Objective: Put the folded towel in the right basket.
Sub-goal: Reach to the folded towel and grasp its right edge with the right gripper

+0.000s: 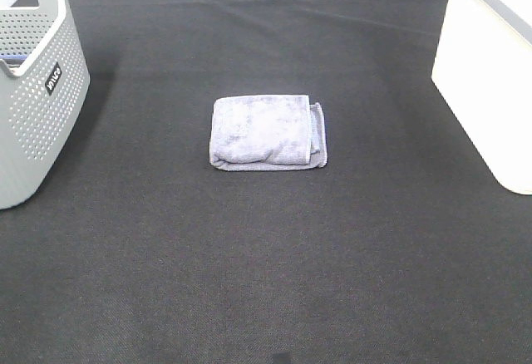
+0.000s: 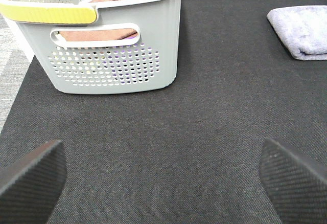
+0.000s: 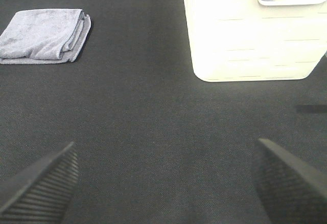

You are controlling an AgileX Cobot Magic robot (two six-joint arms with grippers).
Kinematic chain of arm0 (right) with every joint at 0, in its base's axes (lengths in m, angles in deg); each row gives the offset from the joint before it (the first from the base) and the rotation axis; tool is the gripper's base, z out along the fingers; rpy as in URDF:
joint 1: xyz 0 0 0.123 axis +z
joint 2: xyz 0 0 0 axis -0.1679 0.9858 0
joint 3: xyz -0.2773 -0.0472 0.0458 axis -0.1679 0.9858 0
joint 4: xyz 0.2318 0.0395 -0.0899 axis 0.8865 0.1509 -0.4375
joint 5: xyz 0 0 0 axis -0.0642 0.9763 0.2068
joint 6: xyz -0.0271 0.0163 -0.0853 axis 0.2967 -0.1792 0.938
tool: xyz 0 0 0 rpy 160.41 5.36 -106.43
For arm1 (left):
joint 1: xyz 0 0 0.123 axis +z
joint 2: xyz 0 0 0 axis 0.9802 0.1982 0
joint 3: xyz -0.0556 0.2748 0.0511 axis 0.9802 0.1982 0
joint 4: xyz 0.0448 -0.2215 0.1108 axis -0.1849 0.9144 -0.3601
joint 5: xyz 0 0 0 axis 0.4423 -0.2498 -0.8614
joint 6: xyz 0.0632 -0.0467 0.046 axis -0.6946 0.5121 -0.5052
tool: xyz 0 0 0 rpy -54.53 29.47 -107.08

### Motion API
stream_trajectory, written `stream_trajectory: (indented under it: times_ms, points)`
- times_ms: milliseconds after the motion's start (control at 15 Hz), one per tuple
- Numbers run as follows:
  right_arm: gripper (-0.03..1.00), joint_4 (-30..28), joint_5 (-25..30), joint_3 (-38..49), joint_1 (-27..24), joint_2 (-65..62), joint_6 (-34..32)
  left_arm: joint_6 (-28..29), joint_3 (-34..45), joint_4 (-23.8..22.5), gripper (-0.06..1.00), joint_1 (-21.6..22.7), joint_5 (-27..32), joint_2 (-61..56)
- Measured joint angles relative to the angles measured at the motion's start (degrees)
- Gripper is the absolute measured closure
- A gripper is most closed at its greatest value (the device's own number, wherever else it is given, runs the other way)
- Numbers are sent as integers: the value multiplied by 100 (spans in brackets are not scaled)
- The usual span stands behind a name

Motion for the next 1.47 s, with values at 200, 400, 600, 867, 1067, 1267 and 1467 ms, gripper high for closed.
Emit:
stream_trajectory:
  times_ms: [200, 400, 600, 867, 1067, 1267, 1467]
  points:
    - [10, 0, 0, 0, 0, 0, 0, 0, 0, 0, -3, 0, 0, 0]
    - [10, 0, 0, 0, 0, 0, 0, 0, 0, 0, -3, 0, 0, 0]
    - [10, 0, 0, 0, 0, 0, 0, 0, 0, 0, -3, 0, 0, 0]
    - [10, 0, 0, 0, 0, 0, 0, 0, 0, 0, -3, 0, 0, 0]
    - [10, 0, 0, 0, 0, 0, 0, 0, 0, 0, -3, 0, 0, 0]
    - [10, 0, 0, 0, 0, 0, 0, 0, 0, 0, -3, 0, 0, 0]
    - [10, 0, 0, 0, 0, 0, 0, 0, 0, 0, -3, 0, 0, 0]
